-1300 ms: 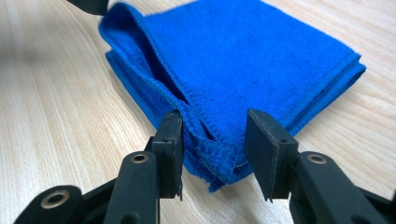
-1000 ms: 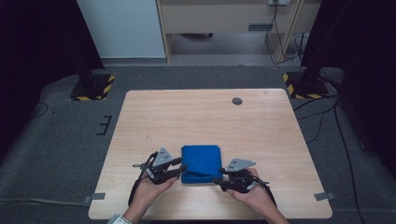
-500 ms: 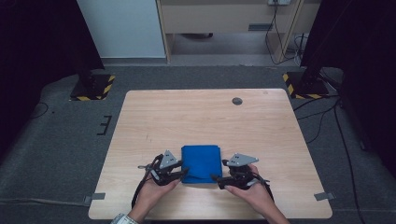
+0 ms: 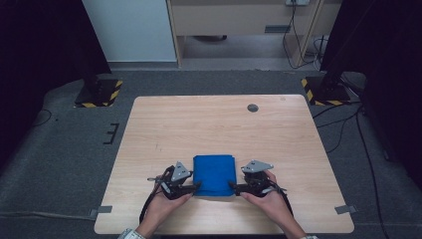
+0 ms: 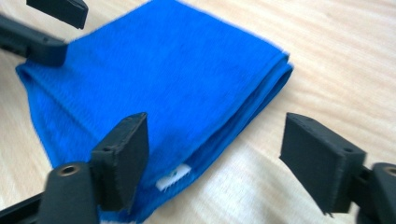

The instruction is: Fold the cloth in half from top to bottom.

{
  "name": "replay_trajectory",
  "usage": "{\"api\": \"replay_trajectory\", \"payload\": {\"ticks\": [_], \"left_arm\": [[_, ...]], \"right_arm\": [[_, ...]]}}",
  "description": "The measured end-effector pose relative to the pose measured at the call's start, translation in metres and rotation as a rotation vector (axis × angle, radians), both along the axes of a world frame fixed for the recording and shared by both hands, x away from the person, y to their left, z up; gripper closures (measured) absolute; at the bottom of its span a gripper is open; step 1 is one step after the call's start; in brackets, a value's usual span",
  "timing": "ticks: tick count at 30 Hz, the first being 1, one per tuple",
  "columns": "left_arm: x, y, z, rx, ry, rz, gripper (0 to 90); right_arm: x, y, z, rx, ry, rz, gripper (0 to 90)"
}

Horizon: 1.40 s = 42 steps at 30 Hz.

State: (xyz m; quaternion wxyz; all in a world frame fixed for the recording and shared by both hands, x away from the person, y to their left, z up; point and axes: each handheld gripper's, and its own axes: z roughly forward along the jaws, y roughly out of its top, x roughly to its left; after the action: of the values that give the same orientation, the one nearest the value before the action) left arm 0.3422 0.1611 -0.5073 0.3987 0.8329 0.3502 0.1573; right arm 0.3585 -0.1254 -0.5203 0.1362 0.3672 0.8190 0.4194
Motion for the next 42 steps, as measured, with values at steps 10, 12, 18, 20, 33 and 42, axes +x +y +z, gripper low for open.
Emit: {"api": "replay_trajectory", "payload": {"ticks": [10, 12, 18, 20, 33, 42], "left_arm": [[0.009, 0.004, 0.014, -0.029, 0.010, 0.053, 11.6], [0.010, 0.006, 0.016, -0.030, 0.010, 0.054, 9.2], [0.015, 0.024, 0.021, -0.032, 0.013, 0.099, 8.0], [0.016, 0.030, 0.021, -0.032, 0.015, 0.113, 7.9], [0.024, 0.072, 0.010, -0.020, 0.059, 0.204, 8.7], [0.027, 0.090, -0.002, 0.003, 0.090, 0.241, 8.8]], "right_arm": [[0.012, 0.009, 0.013, 0.014, -0.021, -0.017, 9.4], [0.014, 0.010, 0.017, 0.020, -0.034, -0.009, 8.3], [0.022, -0.001, 0.030, 0.034, -0.055, -0.026, 7.5], [0.024, -0.007, 0.031, 0.030, -0.054, -0.041, 7.5], [0.030, -0.055, 0.018, 0.033, -0.026, -0.149, 8.6], [0.029, -0.078, 0.011, 0.031, -0.011, -0.188, 9.0]]}}
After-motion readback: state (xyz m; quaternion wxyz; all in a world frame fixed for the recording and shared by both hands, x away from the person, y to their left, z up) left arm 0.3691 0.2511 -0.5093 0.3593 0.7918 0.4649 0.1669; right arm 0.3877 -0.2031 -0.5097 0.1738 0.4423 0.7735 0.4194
